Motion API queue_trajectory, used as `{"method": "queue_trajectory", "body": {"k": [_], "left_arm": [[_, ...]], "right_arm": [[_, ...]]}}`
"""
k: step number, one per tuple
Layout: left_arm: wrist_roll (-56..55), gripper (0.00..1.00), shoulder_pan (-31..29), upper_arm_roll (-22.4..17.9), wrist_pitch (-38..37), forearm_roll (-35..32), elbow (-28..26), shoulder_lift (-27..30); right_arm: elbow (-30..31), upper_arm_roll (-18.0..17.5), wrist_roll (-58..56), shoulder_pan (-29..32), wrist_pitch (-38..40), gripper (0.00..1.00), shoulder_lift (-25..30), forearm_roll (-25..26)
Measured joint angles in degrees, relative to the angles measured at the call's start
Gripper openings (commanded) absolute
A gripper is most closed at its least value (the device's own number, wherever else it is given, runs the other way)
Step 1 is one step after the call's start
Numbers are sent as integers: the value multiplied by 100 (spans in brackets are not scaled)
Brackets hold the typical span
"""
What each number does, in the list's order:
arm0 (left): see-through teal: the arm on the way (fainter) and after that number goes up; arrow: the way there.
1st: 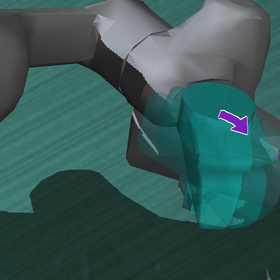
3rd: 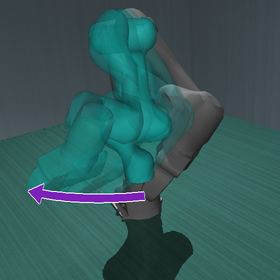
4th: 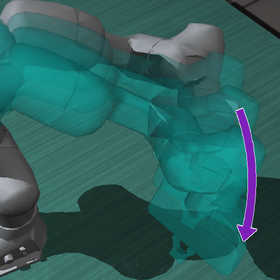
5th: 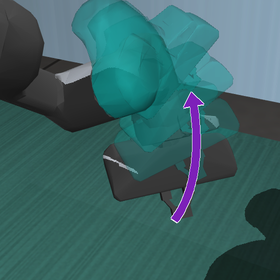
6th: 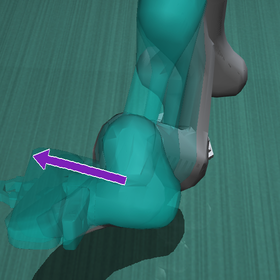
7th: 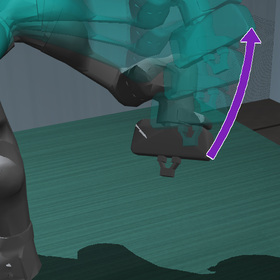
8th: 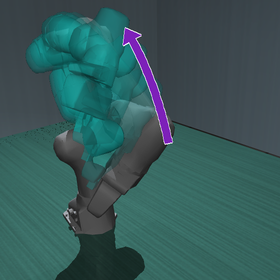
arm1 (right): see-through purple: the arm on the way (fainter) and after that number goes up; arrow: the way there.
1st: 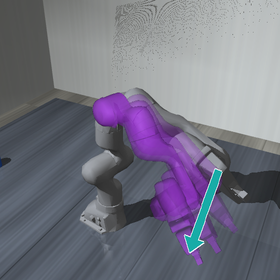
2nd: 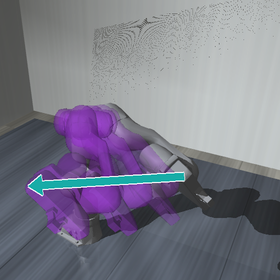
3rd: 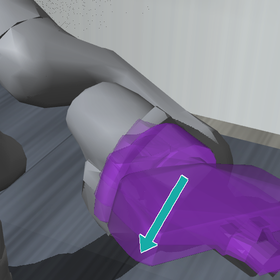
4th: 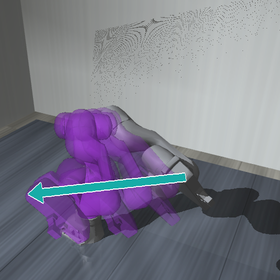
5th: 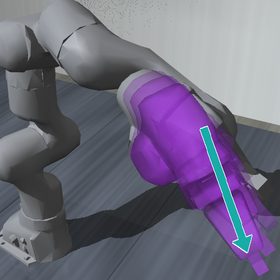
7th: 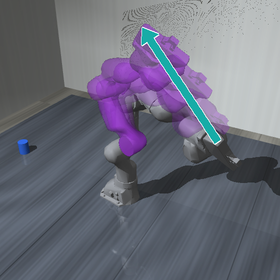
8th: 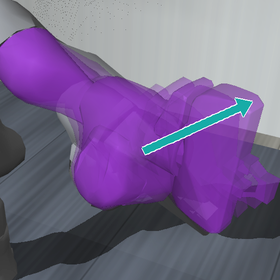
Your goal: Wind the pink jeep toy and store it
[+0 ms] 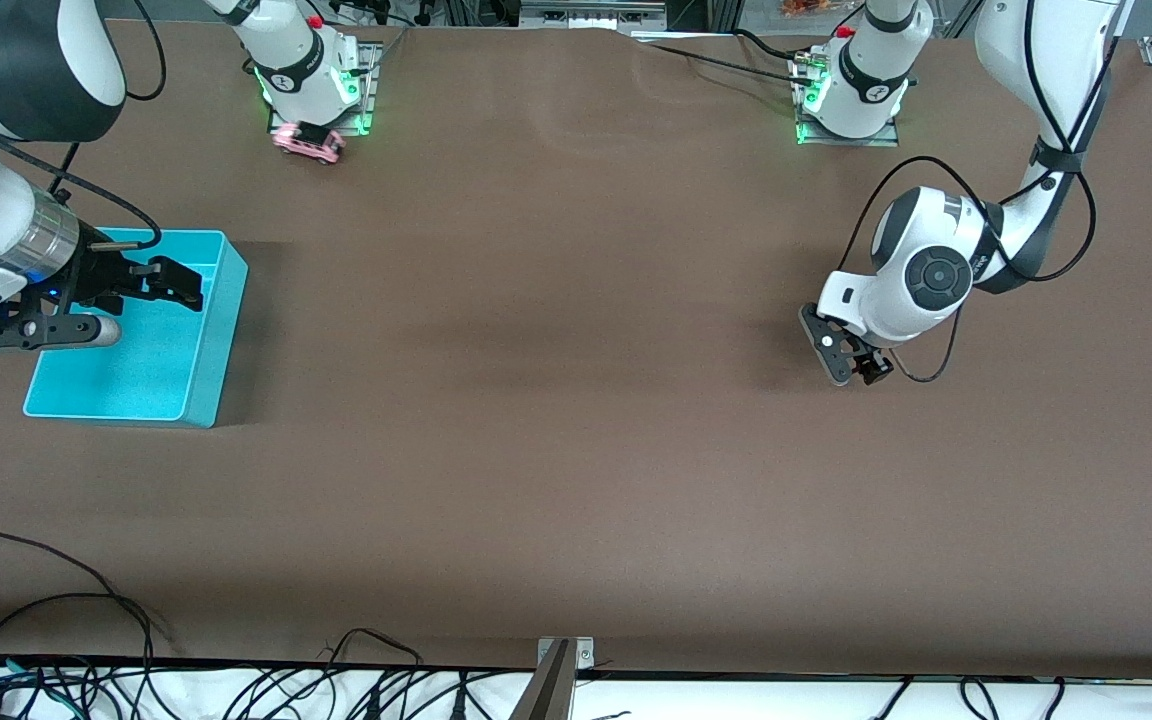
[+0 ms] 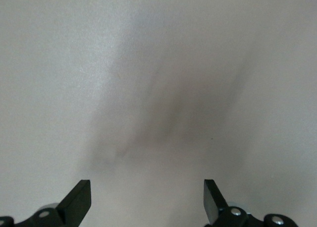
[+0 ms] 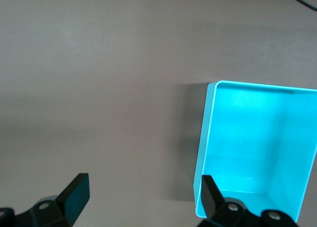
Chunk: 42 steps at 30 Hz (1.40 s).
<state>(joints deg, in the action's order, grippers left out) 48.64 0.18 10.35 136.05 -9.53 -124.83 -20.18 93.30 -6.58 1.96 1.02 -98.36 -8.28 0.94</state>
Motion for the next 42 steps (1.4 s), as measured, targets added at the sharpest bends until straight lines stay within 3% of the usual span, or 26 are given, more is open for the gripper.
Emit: {"method": "queue_trajectory", "body": {"k": [11, 19, 30, 36, 42], "left_arm": [[-5, 100, -6, -108, 0, 0, 0, -37], [-65, 100, -93, -452, 8, 0, 123, -36], [-65, 100, -300, -490, 8, 0, 137, -31], [-70, 100, -300, -487, 9, 0, 139, 23], [-72, 100, -302, -487, 9, 0, 140, 159]], "right_arm": [[0, 0, 0, 0, 0, 100, 0, 0], [0, 0, 0, 0, 0, 100, 0, 0], [4, -3, -15, -3, 54, 100, -2, 6], [33, 33, -15, 14, 750, 100, -5, 159], [101, 117, -15, 45, 1766, 100, -2, 651]]}}
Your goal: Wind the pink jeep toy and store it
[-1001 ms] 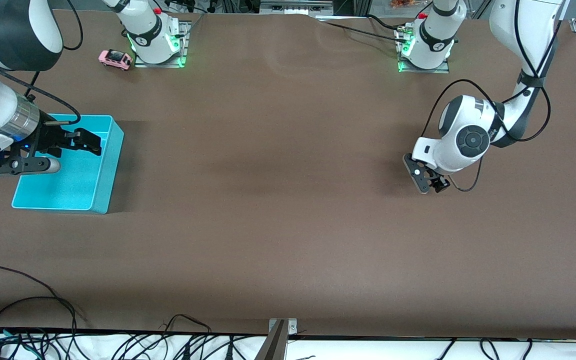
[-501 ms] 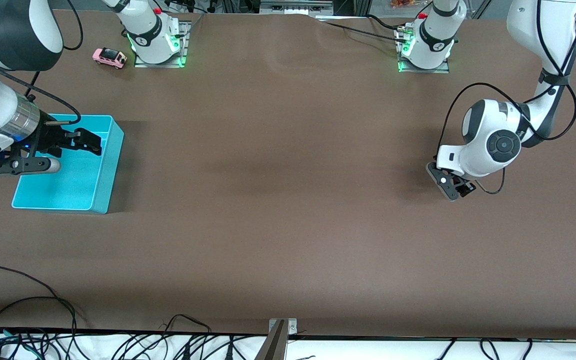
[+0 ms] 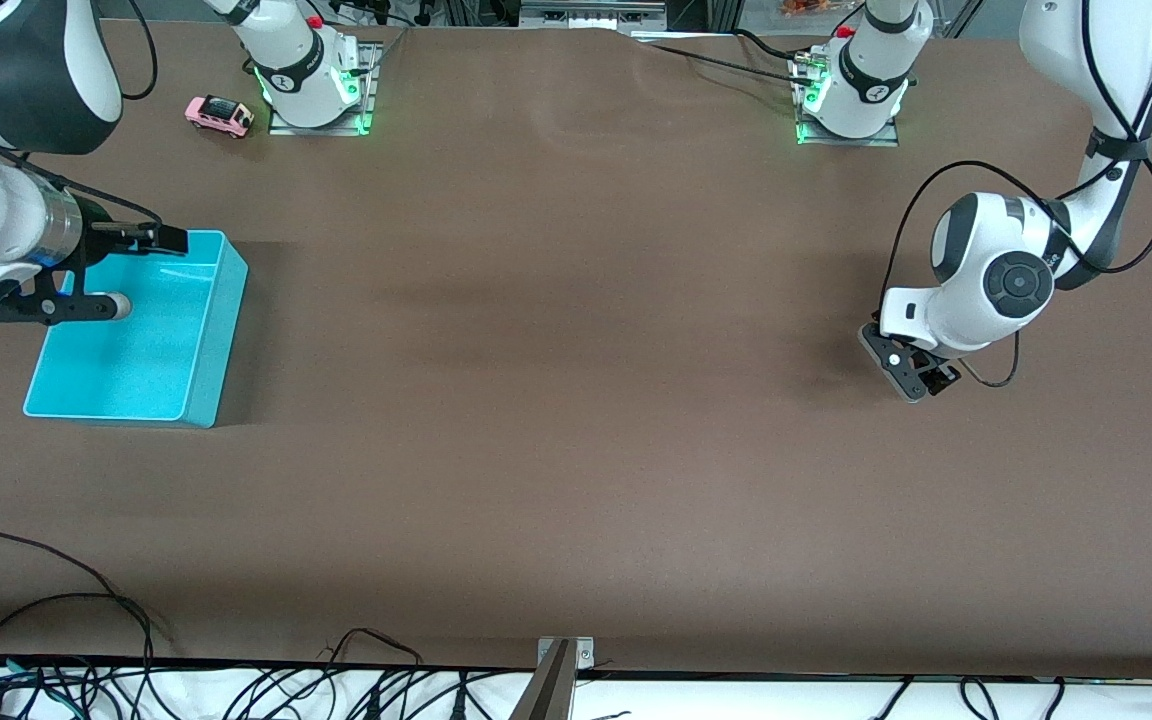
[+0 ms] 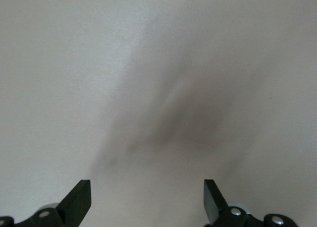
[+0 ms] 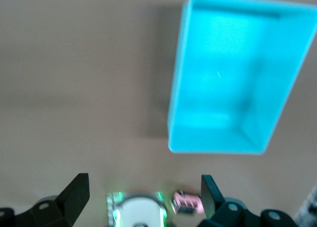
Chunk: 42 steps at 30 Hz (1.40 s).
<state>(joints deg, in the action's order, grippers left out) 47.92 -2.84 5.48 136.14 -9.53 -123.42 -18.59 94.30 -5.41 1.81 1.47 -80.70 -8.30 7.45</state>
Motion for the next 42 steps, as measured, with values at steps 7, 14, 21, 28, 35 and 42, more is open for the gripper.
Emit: {"method": "queue_trajectory", "body": {"k": [7, 14, 21, 28, 35, 42], "left_arm": [[-7, 100, -19, -1, 4, 0, 17, 319], [-10, 100, -51, -3, 4, 0, 26, 826], [-11, 100, -147, -4, -5, 0, 23, 1282], [-11, 100, -166, -4, -15, 0, 21, 1632], [-12, 100, -214, -5, -148, 0, 14, 2031], [-188, 100, -305, -6, -387, 0, 4, 2424]], "right_arm": [[574, 556, -33, 6, 235, 100, 217, 127], [1874, 1465, -142, 48, 211, 100, 1083, 153], [3343, 2236, -200, 71, 19, 100, 2344, 352], [4294, 3050, -233, 69, -328, 100, 2850, 595], [5100, 3889, -483, 66, -1258, 100, 2874, 773], [5929, 4650, -848, 62, -2517, 100, 2866, 863]]}}
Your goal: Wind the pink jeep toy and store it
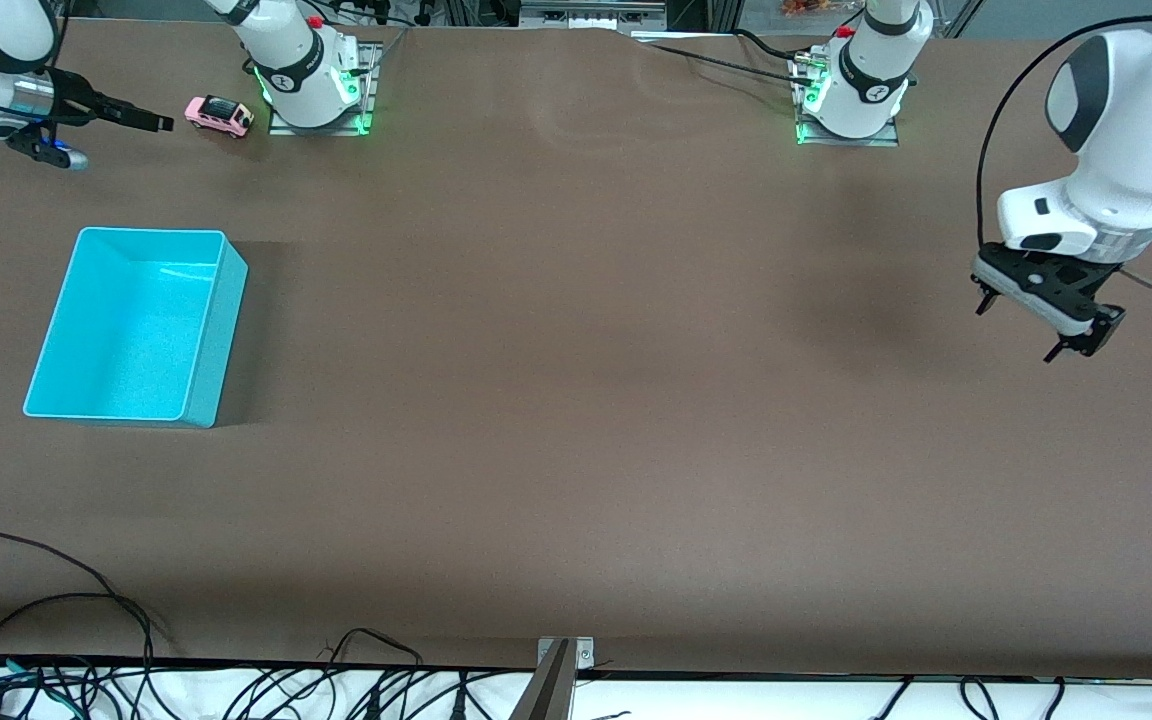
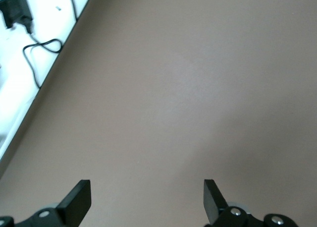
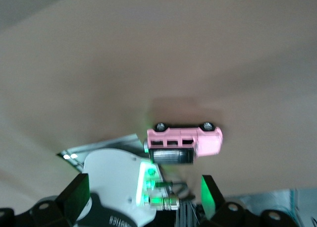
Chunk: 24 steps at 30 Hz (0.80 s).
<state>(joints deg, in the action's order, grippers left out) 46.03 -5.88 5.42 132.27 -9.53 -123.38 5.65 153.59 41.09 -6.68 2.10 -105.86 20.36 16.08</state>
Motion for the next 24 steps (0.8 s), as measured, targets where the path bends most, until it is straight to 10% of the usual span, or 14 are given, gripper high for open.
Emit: {"method": "queue_trajectory", "body": {"k": [24], "left_arm": [[-1927, 100, -51, 4, -2045, 183, 659, 1102]], "right_arm": [[1037, 1314, -581, -36, -1330, 100, -442, 28]]}}
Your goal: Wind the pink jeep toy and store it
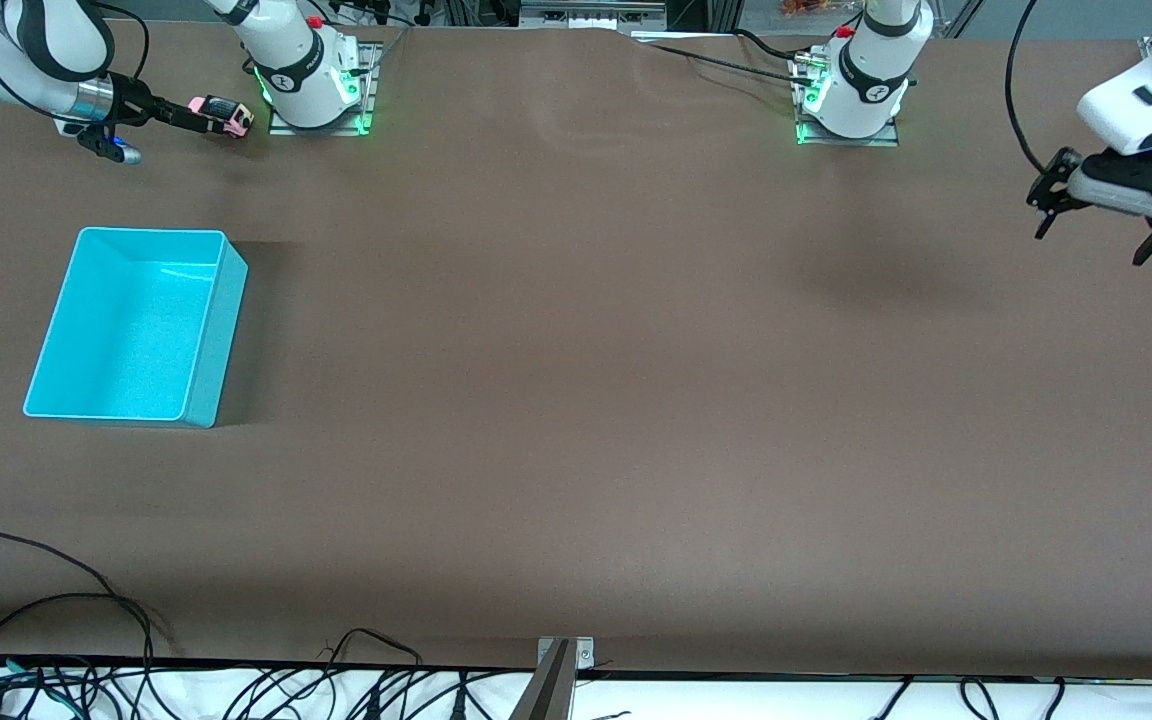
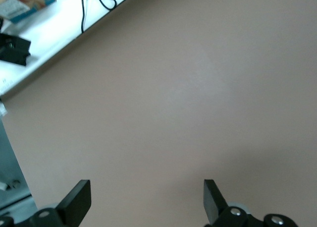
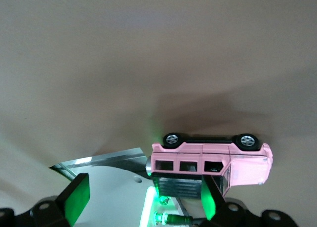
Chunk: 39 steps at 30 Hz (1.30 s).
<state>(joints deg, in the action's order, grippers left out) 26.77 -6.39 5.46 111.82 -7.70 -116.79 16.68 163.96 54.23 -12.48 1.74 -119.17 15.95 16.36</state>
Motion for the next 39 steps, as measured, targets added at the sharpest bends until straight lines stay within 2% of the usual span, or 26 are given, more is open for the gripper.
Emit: {"method": "queue_trajectory", "body": {"k": [7, 10, 20, 39], "left_arm": [[-644, 100, -19, -24, -947, 268, 632, 18], [-955, 100, -19, -22, -1202, 320, 787, 18], [-1200, 100, -19, -27, -1306, 556, 830, -13], [-1201, 100, 1, -107, -1306, 561, 837, -44]], "right_arm": [[96, 804, -506, -1, -616, 100, -400, 0], [121, 955, -588, 0, -755, 100, -543, 0], [123, 978, -298, -6, -927, 100, -885, 0], [123, 985, 823, -11, -914, 100, -931, -5]]}}
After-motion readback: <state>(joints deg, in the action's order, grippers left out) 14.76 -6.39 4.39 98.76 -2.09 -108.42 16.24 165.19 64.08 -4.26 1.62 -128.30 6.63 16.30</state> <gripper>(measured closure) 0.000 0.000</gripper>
